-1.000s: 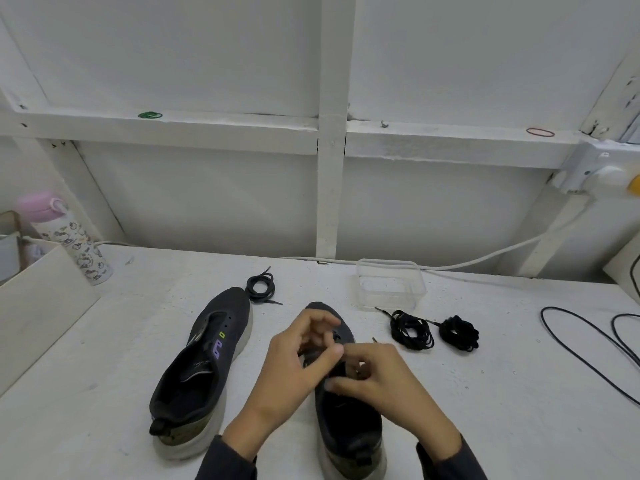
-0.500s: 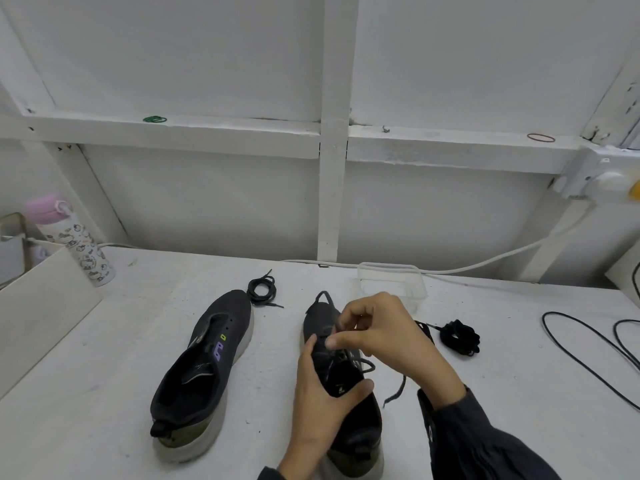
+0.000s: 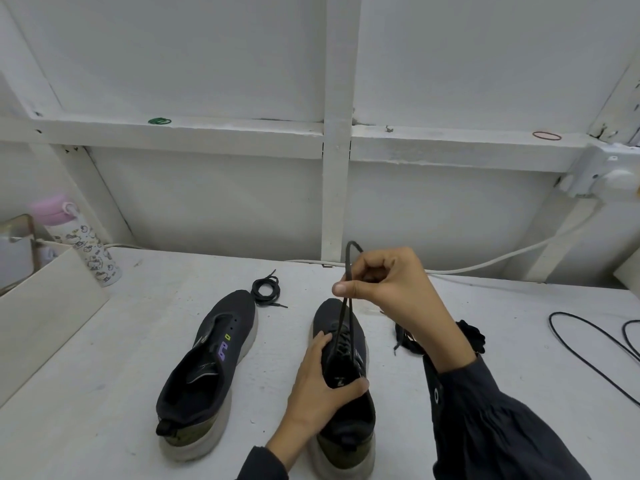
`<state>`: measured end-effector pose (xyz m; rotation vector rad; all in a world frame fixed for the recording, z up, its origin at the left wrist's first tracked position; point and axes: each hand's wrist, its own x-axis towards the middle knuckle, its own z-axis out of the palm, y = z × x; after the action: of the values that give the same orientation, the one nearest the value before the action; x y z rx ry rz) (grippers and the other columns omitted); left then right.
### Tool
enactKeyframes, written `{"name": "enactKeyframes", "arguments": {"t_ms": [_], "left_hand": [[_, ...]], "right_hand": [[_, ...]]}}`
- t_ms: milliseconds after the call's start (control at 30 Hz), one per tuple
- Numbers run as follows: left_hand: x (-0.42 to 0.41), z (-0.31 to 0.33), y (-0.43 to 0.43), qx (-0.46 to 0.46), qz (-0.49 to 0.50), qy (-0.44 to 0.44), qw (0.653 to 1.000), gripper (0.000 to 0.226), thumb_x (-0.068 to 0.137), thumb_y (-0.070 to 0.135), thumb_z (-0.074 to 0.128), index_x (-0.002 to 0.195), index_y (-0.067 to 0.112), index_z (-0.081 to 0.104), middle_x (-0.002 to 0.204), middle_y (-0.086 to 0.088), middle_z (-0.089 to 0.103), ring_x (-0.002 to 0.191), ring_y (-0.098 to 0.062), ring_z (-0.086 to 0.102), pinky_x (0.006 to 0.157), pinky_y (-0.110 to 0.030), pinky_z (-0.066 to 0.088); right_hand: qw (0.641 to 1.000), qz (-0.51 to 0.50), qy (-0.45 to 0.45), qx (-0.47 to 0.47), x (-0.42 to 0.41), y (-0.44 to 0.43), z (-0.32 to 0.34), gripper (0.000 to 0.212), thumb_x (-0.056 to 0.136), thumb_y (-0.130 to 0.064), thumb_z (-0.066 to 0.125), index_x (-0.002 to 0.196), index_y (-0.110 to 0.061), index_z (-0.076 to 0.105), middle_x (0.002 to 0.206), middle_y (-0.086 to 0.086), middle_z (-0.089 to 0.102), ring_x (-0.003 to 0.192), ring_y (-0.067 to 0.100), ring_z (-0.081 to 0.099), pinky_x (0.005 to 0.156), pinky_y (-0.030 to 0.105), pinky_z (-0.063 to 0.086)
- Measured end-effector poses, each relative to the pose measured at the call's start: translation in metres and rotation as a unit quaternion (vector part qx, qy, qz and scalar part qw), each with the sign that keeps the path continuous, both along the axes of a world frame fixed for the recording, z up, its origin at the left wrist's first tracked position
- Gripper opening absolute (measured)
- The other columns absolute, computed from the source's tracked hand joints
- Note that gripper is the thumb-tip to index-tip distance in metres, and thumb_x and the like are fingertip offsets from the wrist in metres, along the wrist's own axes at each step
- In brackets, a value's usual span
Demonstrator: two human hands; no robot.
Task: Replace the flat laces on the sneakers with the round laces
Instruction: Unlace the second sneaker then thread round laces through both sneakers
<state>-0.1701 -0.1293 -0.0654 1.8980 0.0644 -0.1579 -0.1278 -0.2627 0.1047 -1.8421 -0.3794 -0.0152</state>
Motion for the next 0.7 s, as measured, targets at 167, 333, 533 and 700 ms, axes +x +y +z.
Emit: {"name": "enactKeyframes", "arguments": {"t_ms": [167,333,533,700], "left_hand": [[0.001,-0.004,0.003,0.016,-0.013,0.01,1.0,0.109,0.052,0.072,0.075,0.145,0.043,0.024,0.153,0.019,0.031,0.138,-0.01,0.034,0.114,-0.043,0.034],[0.004,-0.006,0.004,0.014,-0.016,0.019,1.0,0.107,0.051,0.069,0.077,0.143,0.045,0.027,0.15,0.02,0.034,0.136,-0.01,0.037,0.114,-0.043,0.035],[0.006,-0.008,0.007,0.018,-0.02,0.023,0.999,0.11,0.05,0.071,0.076,0.144,0.046,0.024,0.152,0.021,0.031,0.139,-0.011,0.033,0.115,-0.044,0.032],[0.005,-0.005,0.011,0.04,-0.034,-0.002,0.999,0.109,0.048,0.085,0.071,0.14,0.045,0.029,0.15,0.02,0.033,0.137,-0.006,0.035,0.116,-0.041,0.03]], "right_hand": [[1.0,-0.008,-0.014,0.021,0.005,0.004,0.001,0.024,0.07,-0.012,0.085,0.062,-0.007,0.064,0.071,0.025,0.066,0.063,0.024,0.057,0.065,0.039,0.048],[0.996,0.01,-0.014,0.087,0.003,0.015,0.011,0.027,0.072,-0.008,0.083,0.07,0.006,0.06,0.078,0.034,0.062,0.065,0.027,0.051,0.063,0.029,0.042],[0.987,0.033,-0.001,0.156,0.002,0.019,0.019,0.028,0.076,0.001,0.076,0.075,0.02,0.055,0.062,0.009,0.063,0.054,0.012,0.042,0.05,0.014,0.036],[0.988,0.038,0.01,0.146,0.004,0.016,0.02,0.029,0.076,-0.001,0.077,0.075,0.018,0.055,0.063,-0.001,0.065,0.051,0.009,0.039,0.05,0.016,0.035]]}}
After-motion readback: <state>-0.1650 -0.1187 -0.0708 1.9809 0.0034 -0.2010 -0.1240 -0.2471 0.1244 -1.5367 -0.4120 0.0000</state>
